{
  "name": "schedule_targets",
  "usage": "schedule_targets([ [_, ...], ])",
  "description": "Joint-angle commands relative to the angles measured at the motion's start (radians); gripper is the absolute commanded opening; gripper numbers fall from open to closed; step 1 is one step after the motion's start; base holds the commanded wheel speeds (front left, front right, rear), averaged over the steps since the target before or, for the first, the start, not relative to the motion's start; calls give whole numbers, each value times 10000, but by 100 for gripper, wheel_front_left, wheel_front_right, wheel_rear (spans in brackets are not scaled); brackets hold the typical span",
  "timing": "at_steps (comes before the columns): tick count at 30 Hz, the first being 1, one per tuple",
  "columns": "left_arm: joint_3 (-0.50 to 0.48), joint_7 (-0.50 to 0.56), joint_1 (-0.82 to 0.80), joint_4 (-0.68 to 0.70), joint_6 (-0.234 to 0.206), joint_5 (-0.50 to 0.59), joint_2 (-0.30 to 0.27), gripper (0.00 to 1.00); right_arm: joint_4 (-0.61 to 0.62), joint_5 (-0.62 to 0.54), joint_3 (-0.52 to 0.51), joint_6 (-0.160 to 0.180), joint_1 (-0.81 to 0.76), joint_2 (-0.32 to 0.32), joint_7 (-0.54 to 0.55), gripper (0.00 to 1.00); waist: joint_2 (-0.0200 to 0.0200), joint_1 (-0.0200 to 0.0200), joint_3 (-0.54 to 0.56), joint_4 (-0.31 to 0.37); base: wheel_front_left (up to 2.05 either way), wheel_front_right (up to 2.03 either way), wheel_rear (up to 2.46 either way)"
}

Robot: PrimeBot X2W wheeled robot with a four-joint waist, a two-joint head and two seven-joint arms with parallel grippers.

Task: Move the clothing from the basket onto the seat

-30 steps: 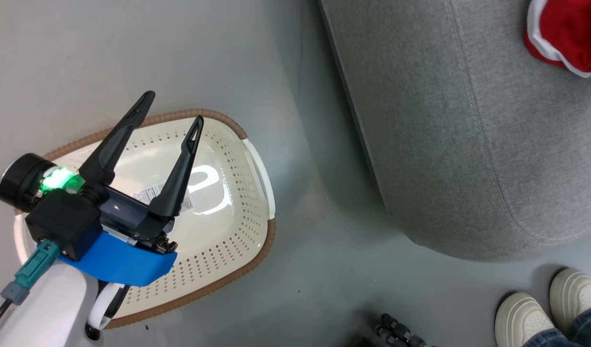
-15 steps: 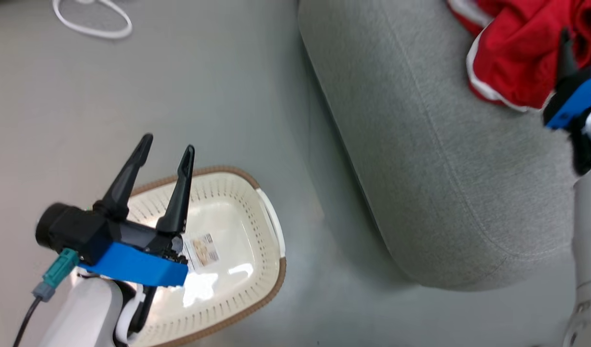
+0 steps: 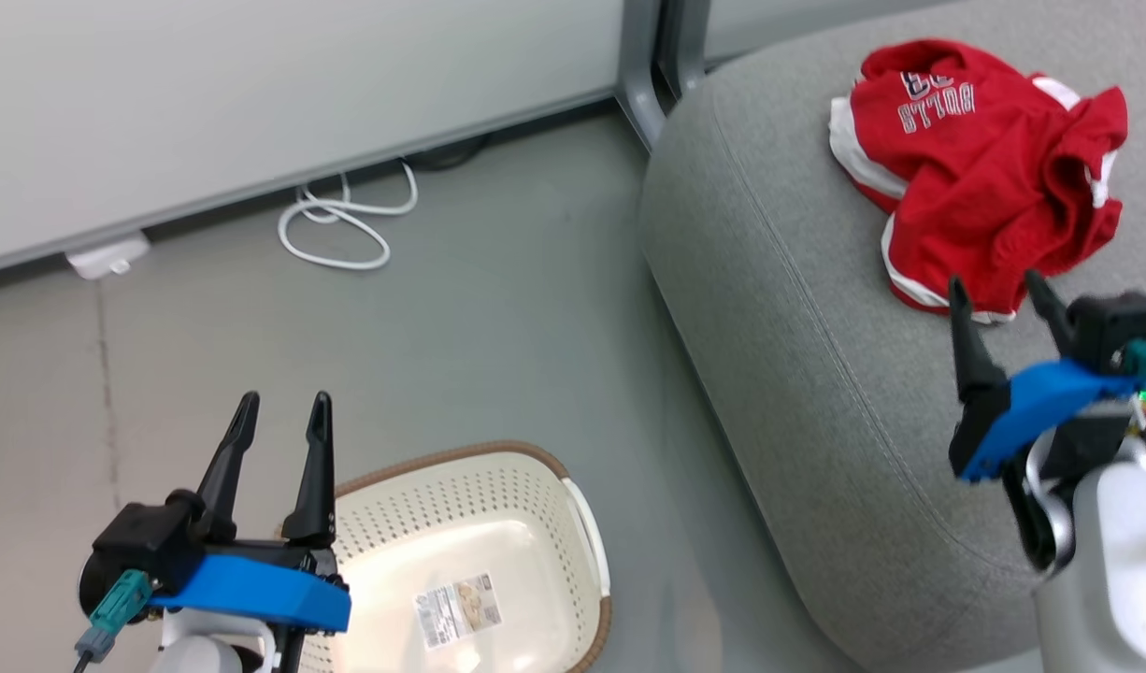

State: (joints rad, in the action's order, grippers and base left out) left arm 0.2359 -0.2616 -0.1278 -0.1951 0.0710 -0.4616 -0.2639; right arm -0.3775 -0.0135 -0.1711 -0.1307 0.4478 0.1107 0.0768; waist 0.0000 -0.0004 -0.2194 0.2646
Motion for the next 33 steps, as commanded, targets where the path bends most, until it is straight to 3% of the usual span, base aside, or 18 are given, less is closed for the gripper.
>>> schedule_targets([
  [1, -153, -43, 127, -72, 59, 105, 76, 100, 323, -85, 57, -2, -465, -84, -88, 100, 0, 4, 544, -380, 0, 0, 0],
  [11, -1031, -46, 791, -616, 307, 485, 712, 100, 2153, -497, 495, -2, -2533, -602, -910, 100, 0, 4, 1344, -1010, 0, 0, 0],
  [24, -1553, -47, 1181, -1318, 544, 988, 1066, 100, 2133, 524, 829, -2, -4174, -596, -1803, 100, 0, 4, 2092, -2490, 0, 0, 0],
  [33, -1706, -47, 1400, -1431, 617, 1029, 1047, 100, 1927, 690, 957, -2, -4585, -599, -1998, 100, 0, 4, 2246, -2896, 0, 0, 0],
])
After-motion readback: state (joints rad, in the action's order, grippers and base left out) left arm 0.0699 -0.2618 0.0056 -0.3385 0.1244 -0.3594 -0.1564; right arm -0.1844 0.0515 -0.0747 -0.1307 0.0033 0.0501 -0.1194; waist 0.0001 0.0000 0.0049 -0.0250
